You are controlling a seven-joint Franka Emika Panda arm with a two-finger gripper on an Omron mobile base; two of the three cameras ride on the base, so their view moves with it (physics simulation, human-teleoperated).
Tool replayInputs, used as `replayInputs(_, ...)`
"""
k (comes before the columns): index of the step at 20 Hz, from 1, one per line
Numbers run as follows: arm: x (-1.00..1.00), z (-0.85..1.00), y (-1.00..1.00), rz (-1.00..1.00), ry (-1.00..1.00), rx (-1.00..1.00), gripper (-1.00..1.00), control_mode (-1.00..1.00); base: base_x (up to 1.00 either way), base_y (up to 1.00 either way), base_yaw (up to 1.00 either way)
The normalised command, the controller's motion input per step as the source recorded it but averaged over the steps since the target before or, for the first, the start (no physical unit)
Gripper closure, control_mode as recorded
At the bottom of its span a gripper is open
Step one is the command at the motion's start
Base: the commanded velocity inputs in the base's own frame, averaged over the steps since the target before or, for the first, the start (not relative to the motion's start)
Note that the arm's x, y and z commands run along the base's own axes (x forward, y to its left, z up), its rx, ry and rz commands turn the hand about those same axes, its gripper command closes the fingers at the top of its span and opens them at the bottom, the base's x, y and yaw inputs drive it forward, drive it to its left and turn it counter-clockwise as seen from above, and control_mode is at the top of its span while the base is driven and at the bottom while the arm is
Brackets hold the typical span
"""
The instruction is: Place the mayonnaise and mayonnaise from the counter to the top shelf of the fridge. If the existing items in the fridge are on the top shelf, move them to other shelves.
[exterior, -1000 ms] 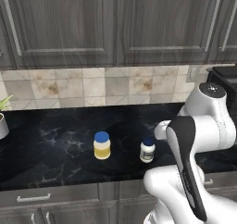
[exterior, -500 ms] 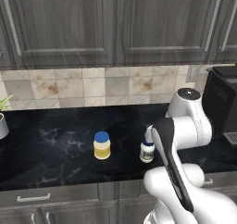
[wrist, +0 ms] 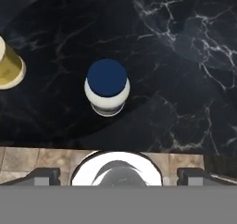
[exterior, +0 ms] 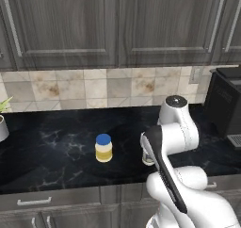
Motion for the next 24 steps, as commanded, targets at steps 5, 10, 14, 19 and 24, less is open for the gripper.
replayInputs(5, 0.21, -0.63, 0.01, 0.0, -0.13, -0.03, -1.0, -1.0, 0.0, 0.0, 0.0)
replayInputs(10, 0.19, -0.62, 0.0, 0.0, -0.11, 0.0, -1.0, -1.0, 0.0, 0.0, 0.0)
replayInputs(14, 0.14, -0.62, 0.0, 0.0, -0.1, 0.01, -1.0, -1.0, 0.0, 0.0, 0.0)
replayInputs(19, 0.17, -0.45, 0.0, 0.0, -0.11, 0.01, -1.0, -1.0, 0.0, 0.0, 0.0)
replayInputs(24, 0.17, -0.3, 0.0, 0.0, -0.11, 0.0, -1.0, -1.0, 0.0, 0.0, 0.0)
